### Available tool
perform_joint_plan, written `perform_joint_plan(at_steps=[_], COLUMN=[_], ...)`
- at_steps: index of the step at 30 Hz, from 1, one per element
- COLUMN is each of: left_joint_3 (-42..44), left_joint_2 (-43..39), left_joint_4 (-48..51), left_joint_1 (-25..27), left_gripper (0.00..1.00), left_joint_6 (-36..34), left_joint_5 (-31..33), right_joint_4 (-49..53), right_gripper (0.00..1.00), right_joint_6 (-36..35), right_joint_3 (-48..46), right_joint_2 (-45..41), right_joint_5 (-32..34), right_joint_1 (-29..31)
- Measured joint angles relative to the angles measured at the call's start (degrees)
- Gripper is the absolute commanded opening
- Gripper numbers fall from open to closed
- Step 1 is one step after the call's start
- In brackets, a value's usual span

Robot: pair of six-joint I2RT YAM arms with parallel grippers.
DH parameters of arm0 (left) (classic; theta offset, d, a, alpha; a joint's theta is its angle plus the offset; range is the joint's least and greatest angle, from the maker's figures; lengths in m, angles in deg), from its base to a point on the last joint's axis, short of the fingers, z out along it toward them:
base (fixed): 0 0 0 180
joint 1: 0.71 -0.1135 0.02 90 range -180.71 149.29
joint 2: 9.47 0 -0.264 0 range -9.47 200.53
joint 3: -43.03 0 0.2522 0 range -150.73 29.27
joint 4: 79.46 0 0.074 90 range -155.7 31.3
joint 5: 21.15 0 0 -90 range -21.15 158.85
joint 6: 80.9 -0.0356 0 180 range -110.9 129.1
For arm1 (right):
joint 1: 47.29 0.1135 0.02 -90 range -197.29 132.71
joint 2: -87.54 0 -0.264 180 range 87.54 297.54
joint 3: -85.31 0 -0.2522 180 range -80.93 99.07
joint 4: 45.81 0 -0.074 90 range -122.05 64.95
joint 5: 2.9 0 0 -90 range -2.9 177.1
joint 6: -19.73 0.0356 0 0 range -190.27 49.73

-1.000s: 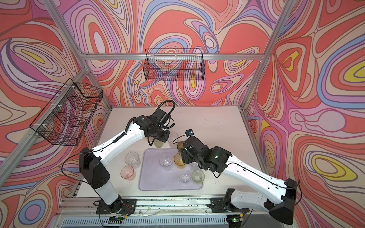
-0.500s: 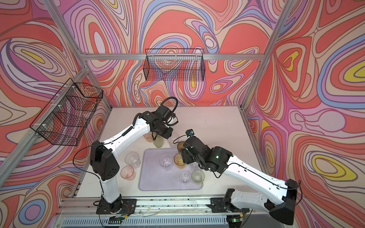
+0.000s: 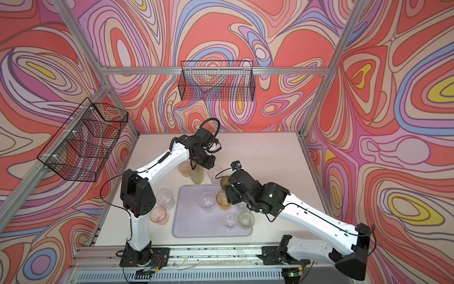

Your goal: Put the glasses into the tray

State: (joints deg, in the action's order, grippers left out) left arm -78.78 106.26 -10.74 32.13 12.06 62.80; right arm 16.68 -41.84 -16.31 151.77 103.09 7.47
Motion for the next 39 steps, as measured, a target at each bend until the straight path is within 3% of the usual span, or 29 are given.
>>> perform_joint_plan(at_steps=[39], left_joint_3=[-2.3], left_joint_2=[8.6], left_joint_4=[-0.2], left_joint_1=[-1.1], left_gripper=[0.28], left_joint_6=[-0.9], left_joint_5=[-0.8], right_joint_4=[-0.1], right_gripper=[0.74], right_joint_6=[0.0], right_joint_3=[0.0], right_joint_2=[-0.5], right_joint_5=[-0.3], right_joint_1=[0.0])
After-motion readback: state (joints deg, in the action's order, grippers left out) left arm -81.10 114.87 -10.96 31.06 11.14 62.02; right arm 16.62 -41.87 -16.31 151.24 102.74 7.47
